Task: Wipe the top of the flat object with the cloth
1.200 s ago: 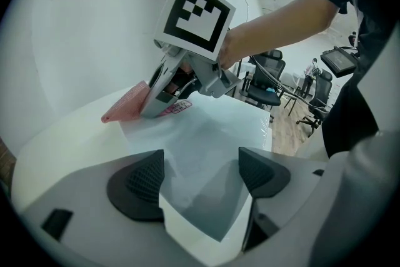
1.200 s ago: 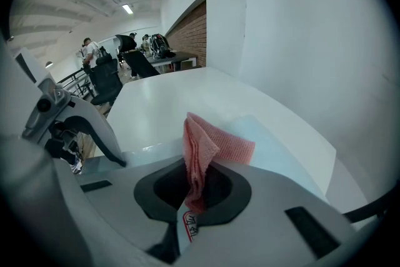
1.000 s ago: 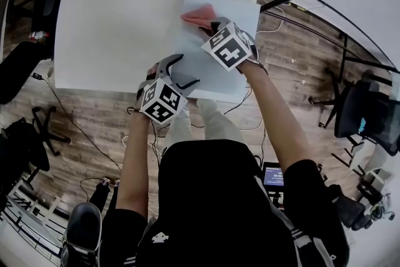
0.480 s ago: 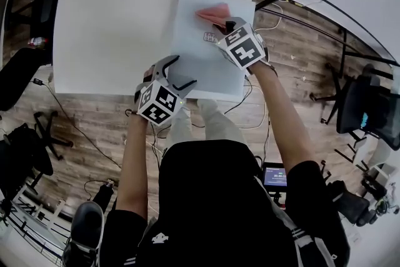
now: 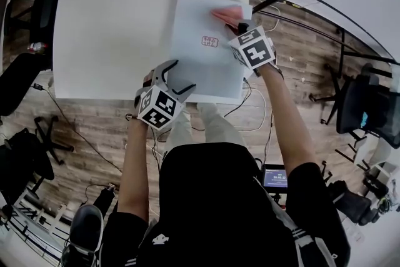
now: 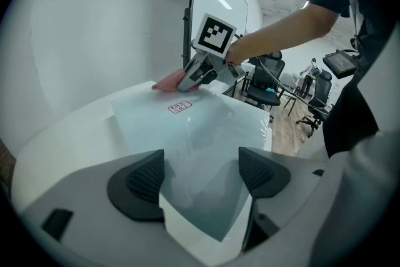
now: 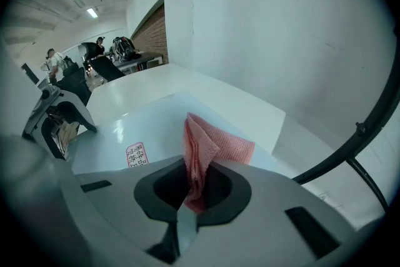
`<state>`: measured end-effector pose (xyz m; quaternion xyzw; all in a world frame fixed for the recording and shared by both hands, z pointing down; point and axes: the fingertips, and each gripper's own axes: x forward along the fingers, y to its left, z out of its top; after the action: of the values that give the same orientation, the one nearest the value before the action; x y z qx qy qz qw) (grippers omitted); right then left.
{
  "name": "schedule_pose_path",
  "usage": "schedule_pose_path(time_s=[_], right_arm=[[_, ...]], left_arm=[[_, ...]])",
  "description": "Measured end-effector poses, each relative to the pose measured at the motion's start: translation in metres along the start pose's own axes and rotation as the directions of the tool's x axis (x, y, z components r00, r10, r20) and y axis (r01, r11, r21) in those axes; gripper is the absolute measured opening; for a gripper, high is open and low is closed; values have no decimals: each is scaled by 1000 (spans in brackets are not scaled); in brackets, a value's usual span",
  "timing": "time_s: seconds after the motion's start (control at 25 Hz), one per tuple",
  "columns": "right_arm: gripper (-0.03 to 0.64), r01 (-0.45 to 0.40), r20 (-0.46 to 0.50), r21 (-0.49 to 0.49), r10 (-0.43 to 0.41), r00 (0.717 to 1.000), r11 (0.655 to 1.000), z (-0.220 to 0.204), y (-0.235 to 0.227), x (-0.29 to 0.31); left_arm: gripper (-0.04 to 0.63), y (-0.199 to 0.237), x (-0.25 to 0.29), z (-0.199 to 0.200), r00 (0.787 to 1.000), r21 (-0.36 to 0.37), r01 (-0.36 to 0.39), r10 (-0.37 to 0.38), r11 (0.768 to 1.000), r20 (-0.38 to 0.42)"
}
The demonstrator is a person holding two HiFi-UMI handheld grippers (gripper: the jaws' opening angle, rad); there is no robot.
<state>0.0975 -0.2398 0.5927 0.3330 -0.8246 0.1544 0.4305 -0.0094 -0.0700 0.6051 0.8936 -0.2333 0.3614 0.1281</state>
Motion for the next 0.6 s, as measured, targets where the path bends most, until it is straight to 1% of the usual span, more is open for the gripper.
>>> schedule_pose_path(time_s=[0.12,0.24,0.6], right_arm=[[43,23,-4,20,-23,1000,1000,-2,-8,-3],[43,29,-5,36,-28,1000,999,0,-8,-4],[43,49,-12,19,-48,999,999,6,-15,4]], left_arm=[[370,0,0,0,1000,0,0,0,1000,0],[370,0,0,0,1000,1,2,-2,1000,1],[370,0,0,1,1000,3,3,-3,1000,0]])
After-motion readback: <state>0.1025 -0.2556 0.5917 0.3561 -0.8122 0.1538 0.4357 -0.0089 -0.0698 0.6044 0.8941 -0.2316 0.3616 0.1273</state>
